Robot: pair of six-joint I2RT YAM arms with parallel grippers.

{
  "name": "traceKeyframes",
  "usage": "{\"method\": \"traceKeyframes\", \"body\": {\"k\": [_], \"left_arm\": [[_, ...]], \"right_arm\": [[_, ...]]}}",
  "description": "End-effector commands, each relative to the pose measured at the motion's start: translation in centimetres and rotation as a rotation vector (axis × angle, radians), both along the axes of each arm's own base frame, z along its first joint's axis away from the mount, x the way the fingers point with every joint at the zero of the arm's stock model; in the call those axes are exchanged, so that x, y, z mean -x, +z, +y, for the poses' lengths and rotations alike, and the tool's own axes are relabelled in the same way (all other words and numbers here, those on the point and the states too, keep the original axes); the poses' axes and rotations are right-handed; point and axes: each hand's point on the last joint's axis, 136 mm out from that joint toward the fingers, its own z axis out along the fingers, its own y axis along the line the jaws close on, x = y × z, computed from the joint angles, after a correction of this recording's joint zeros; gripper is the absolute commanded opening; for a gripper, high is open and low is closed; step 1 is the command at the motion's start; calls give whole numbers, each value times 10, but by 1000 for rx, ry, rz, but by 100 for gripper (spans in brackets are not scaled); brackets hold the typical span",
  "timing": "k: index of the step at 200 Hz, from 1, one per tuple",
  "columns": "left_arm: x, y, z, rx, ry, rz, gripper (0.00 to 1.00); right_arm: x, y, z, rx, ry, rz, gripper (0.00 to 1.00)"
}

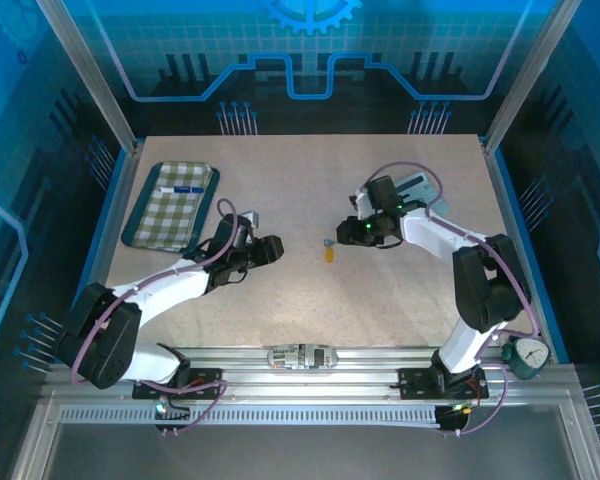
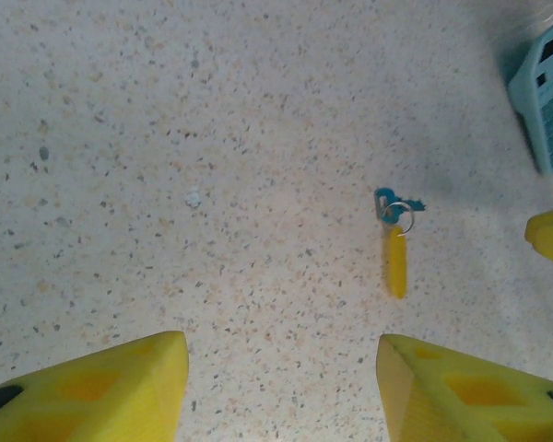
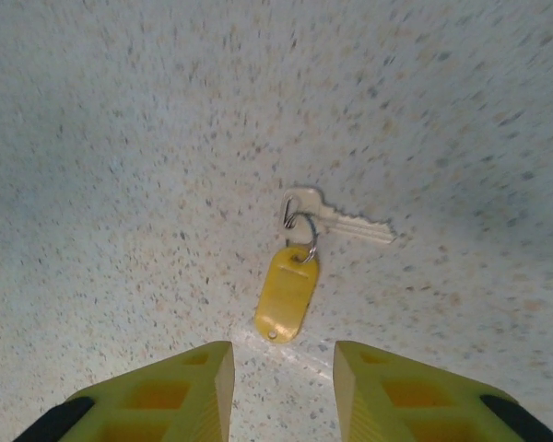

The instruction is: Remove the keys from the keyring

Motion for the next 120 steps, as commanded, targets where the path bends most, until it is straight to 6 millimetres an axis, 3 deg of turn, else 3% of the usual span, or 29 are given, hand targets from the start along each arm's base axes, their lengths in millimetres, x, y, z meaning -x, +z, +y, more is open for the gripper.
{"method": "traceKeyframes", "body": {"k": [1, 55, 120], "left_arm": [[-2, 1, 0, -23, 17, 11, 57], [2, 4, 1, -22, 14, 0, 58], [5, -1, 5, -20, 27, 2, 59]], "right_arm": [[8, -13, 12, 11, 23, 61, 39], [7, -44, 28, 12, -3, 111, 47], [14, -53, 67, -36, 62, 136, 48]]}}
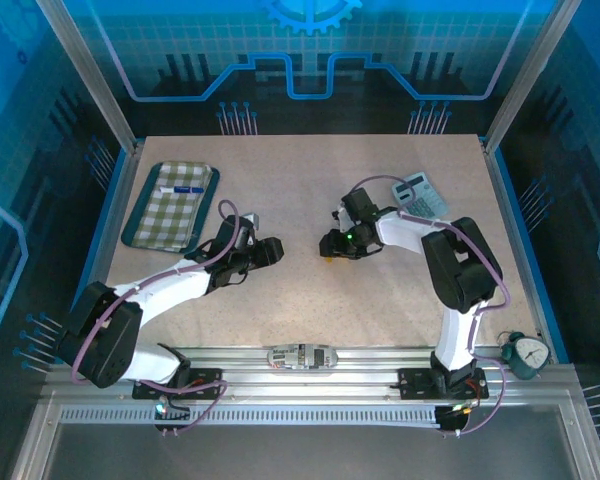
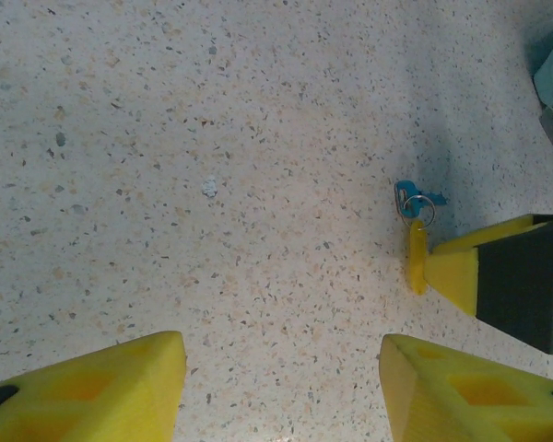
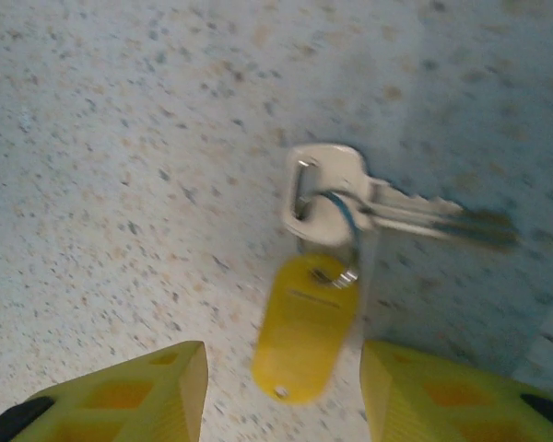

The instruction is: Remove the keys from the keyring

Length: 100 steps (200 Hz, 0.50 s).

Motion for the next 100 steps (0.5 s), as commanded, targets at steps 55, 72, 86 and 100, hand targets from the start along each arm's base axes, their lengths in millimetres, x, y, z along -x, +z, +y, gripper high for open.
{"method": "traceKeyframes", "body": {"k": [55, 72, 86, 100], "left_arm": [[4, 10, 7, -20, 18, -28, 57], [3, 13, 5, -23, 5, -33, 55], [2, 14, 3, -26, -6, -35, 55], [1, 13, 2, -27, -13, -29, 55]], "right_arm": [[8, 15, 52, -107, 89, -11, 48], [7, 27, 41, -116, 72, -29, 47], [6, 38, 27, -103, 62, -63, 46], [6, 47, 13, -62, 63, -88, 45]]}}
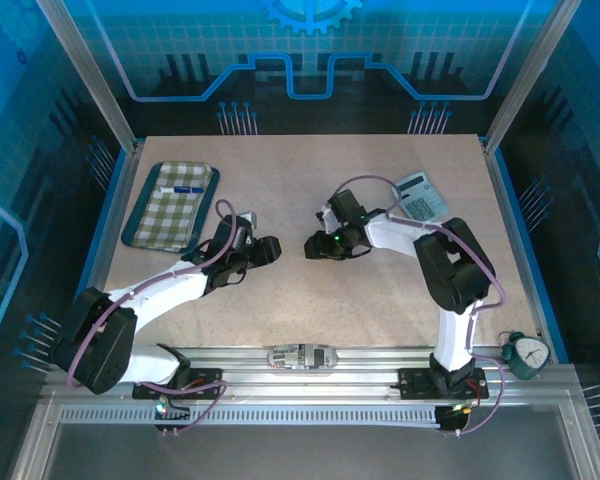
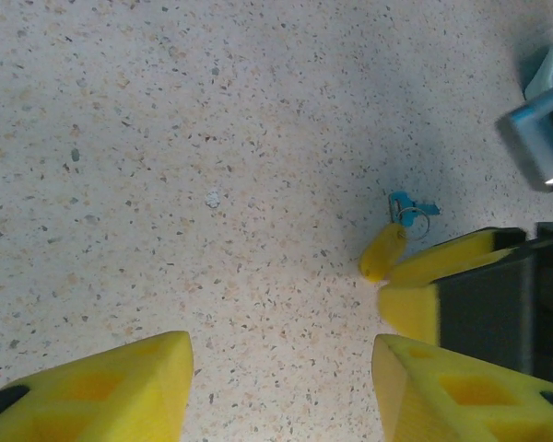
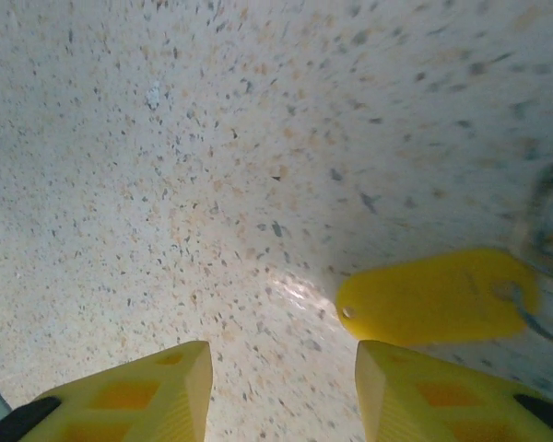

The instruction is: Remove the keys from the keyring

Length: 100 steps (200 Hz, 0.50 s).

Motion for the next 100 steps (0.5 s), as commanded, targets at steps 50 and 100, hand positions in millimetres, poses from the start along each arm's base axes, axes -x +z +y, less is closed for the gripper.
{"method": "traceKeyframes", "body": {"k": [50, 100], "left_arm": [[-6, 8, -27, -33, -99, -22, 52], [-19, 9, -57, -59, -180, -23, 50]], "right_arm": [[-15, 34, -66, 99, -71, -63, 42], [-27, 29, -86, 139, -70, -93, 40]]}}
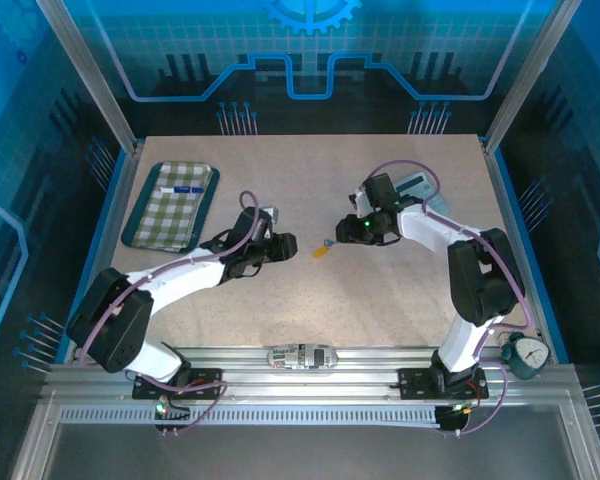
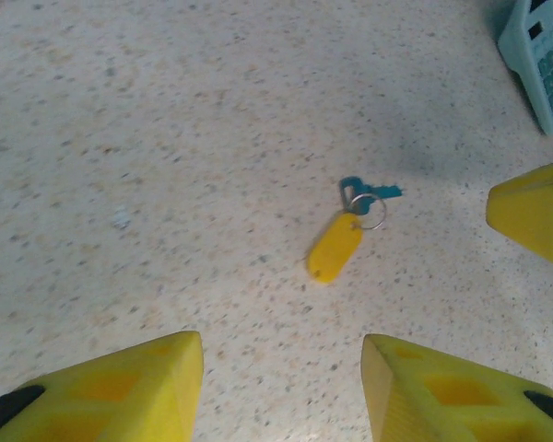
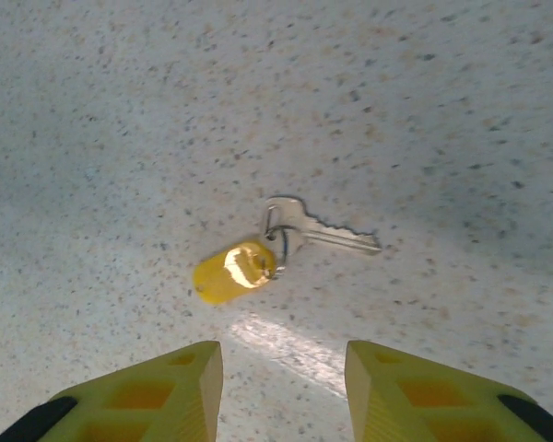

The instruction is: Remove the keys from the keyring

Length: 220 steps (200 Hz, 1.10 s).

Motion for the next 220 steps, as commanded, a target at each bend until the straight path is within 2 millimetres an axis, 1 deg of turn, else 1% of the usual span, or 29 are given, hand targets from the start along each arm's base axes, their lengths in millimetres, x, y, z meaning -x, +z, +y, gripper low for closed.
{"method": "traceKeyframes", "body": {"k": [1, 16, 33, 50, 69, 82, 96, 116, 143, 166, 193, 220], "left_arm": [[-4, 4, -12, -10, -51, -9, 50], [-7, 3, -19, 0, -68, -10, 50], [-7, 0, -27, -18, -91, -2, 50], [-10, -6, -36, -38, -113, -5, 49], [-16, -12, -53, -76, -152, -7, 45], [-20, -20, -65, -117, -183, -10, 43], [-25, -28, -76, -169, -204, -10, 40], [-31, -41, -87, -230, -223, -3, 38], [-39, -59, -91, -324, -222, 9, 37], [-44, -65, -94, -383, -226, -1, 39], [-49, -71, -93, -450, -214, -6, 39], [-50, -78, -96, -484, -228, -2, 40]], "right_arm": [[0, -4, -7, 48, 40, 1, 40], [-7, -9, -8, 50, 36, 13, 40], [-14, -9, -5, 46, 41, 5, 39], [-21, -10, -12, 70, 13, 23, 36], [-26, -6, -25, 37, -61, 24, 36], [-26, -4, -35, 6, -112, 25, 37], [-20, -4, -45, -6, -146, 24, 38], [-11, -3, -52, -19, -169, 19, 38], [-2, -3, -56, -34, -182, 17, 38], [0, -1, -58, -46, -187, 9, 38], [-1, 1, -60, -52, -191, 2, 38], [-1, 3, -61, -57, -192, -4, 38]]}}
